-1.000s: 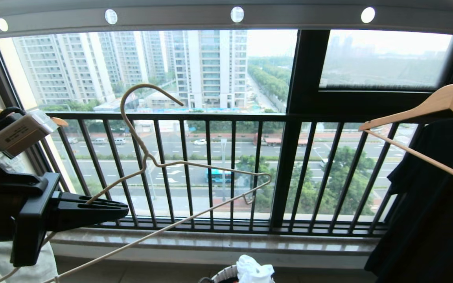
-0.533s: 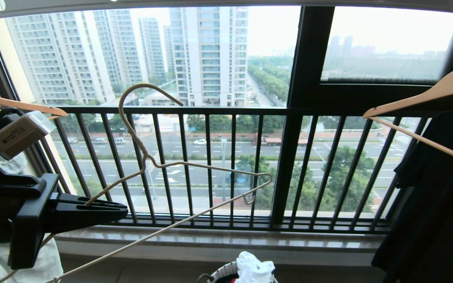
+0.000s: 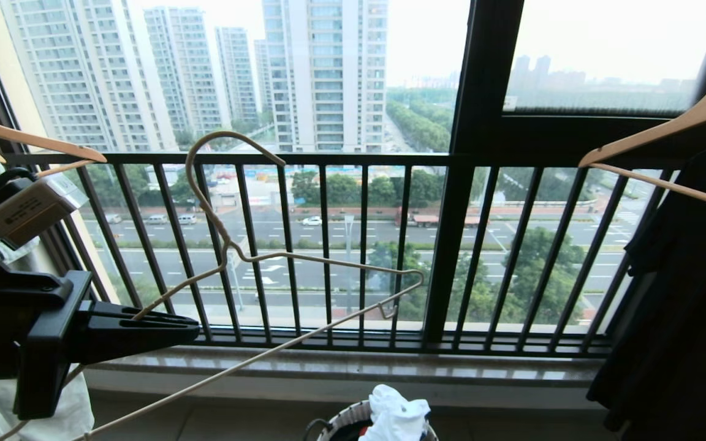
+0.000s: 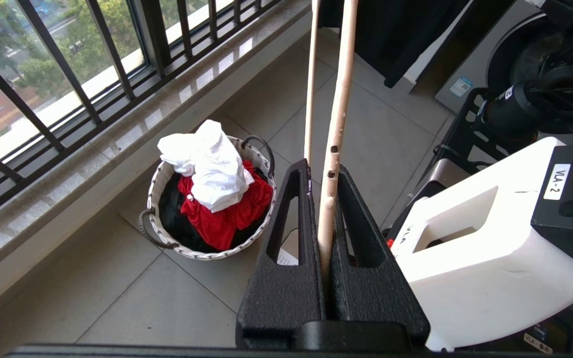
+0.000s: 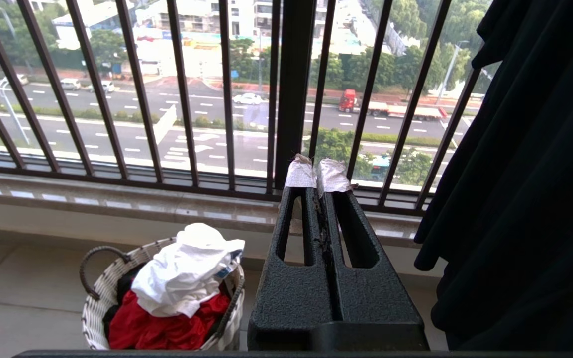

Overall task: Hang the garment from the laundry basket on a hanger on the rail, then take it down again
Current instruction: Pick up clothes from the basket

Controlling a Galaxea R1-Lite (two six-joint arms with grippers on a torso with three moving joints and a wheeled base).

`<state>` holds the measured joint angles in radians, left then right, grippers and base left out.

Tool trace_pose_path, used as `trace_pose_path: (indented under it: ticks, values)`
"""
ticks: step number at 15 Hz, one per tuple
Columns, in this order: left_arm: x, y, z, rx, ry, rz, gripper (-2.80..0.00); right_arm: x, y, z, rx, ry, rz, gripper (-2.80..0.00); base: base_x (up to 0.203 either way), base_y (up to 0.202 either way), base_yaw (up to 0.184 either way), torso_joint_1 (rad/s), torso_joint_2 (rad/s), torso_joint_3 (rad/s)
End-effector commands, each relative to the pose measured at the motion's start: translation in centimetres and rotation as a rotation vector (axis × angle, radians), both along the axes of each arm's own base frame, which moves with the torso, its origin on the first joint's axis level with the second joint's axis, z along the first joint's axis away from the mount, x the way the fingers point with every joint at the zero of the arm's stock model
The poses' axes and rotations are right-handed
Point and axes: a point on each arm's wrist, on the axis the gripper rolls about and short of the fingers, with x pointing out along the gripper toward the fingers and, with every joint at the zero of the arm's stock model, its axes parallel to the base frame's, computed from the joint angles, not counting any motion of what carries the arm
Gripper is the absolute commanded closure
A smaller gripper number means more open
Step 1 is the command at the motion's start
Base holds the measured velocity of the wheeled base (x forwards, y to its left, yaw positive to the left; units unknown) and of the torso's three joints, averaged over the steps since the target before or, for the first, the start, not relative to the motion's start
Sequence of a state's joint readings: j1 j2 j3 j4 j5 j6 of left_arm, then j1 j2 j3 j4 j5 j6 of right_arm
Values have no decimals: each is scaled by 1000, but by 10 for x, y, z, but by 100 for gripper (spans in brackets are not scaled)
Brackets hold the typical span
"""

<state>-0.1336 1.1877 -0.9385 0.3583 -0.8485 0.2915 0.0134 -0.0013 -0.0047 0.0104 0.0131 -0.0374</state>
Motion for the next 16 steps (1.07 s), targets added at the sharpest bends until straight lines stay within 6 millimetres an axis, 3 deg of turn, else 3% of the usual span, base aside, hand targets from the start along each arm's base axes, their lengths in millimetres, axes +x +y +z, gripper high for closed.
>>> trace_pose_path:
  ticks: [1, 16]
  values:
    - [0, 0, 0, -2, 1, -4, 0, 0, 0, 0, -1, 2, 1, 0, 0, 0, 0, -159, 373, 207]
    - [-3, 0, 0, -3, -7, -10, 0, 0, 0, 0, -1, 2, 1, 0, 0, 0, 0, -211, 505, 290]
